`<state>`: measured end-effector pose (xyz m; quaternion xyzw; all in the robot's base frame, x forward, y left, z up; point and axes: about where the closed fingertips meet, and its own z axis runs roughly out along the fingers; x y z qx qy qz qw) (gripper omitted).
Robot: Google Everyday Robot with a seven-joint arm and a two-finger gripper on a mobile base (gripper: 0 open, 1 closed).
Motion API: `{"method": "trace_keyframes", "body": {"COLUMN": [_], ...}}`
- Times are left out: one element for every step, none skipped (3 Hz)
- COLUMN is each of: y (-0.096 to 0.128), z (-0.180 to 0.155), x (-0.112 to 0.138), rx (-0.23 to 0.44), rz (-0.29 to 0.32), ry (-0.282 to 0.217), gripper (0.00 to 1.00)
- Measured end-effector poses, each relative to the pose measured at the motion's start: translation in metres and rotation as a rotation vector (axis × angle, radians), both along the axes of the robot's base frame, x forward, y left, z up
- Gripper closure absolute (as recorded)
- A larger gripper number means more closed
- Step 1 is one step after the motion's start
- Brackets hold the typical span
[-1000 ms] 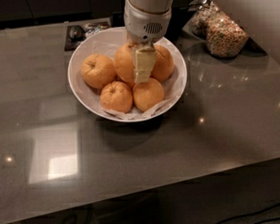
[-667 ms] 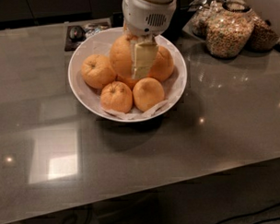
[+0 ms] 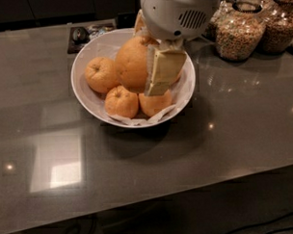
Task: Pick orange from white bowl
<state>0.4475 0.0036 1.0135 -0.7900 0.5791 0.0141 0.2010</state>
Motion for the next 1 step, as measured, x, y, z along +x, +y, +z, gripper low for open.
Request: {"method": "trace_keyframes", "body": {"y": [0.0003], "z": [0.0016], "x": [-0.0013], "rx": [0.003], "rz": [0.000], "ry": [-0.003], "gripper": [1.00]}}
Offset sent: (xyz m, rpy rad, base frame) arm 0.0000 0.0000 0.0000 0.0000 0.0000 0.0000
